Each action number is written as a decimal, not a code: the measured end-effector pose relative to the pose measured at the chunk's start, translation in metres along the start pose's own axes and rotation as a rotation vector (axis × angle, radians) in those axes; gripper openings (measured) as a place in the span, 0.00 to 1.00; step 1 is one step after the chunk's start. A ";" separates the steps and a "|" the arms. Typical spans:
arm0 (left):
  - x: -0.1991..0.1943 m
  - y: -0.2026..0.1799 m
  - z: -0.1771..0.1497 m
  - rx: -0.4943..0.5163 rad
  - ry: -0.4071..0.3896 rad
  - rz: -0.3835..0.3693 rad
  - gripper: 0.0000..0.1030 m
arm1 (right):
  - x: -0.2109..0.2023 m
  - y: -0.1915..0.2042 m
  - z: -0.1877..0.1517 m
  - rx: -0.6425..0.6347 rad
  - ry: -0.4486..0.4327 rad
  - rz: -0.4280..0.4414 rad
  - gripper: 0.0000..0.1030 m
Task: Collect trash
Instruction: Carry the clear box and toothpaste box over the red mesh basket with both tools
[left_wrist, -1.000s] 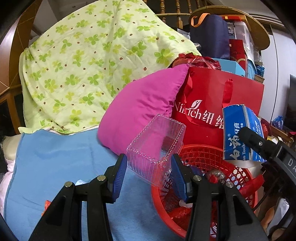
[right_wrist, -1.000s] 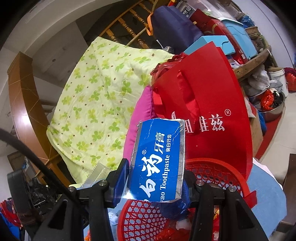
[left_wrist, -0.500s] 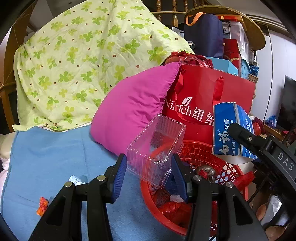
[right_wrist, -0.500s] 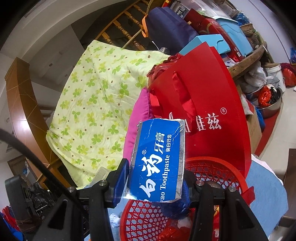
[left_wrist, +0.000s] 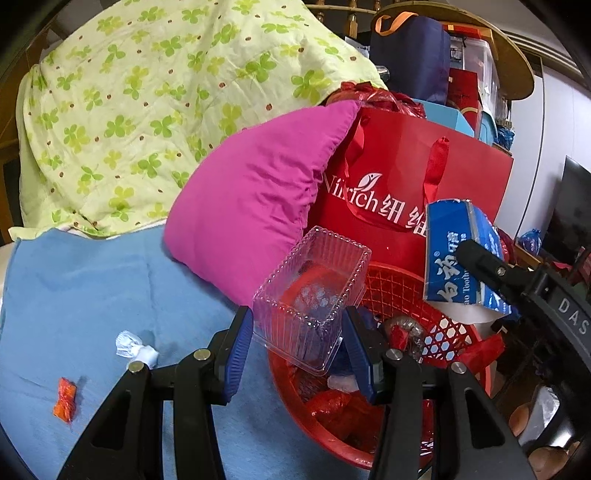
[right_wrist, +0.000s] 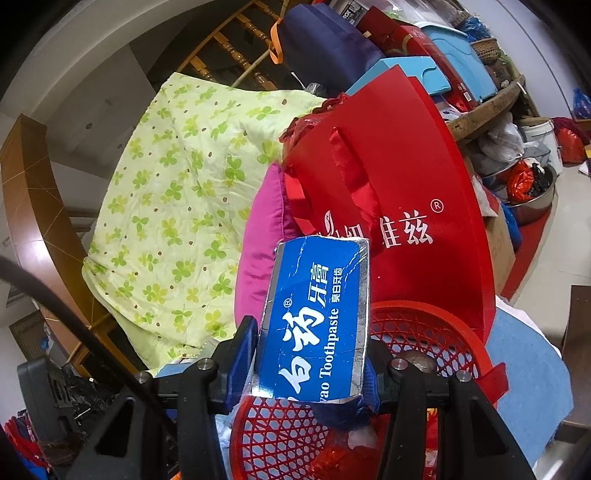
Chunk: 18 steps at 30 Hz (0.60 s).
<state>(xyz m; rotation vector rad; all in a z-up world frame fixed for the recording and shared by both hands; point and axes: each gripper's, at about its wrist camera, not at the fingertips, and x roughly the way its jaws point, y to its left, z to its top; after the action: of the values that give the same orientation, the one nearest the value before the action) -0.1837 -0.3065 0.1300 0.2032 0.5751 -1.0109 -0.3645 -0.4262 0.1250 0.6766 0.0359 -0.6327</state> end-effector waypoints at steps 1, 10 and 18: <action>0.002 0.000 0.000 -0.003 0.005 -0.003 0.50 | 0.000 -0.001 0.000 0.001 0.000 -0.001 0.51; 0.013 -0.001 -0.003 -0.016 0.041 -0.025 0.50 | 0.004 -0.005 0.001 0.012 0.019 -0.013 0.51; 0.021 -0.003 -0.006 -0.026 0.075 -0.048 0.50 | 0.008 -0.010 -0.001 0.033 0.048 -0.030 0.51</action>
<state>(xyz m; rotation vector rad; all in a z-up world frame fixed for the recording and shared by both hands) -0.1798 -0.3210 0.1138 0.2058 0.6638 -1.0452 -0.3635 -0.4362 0.1170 0.7244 0.0806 -0.6470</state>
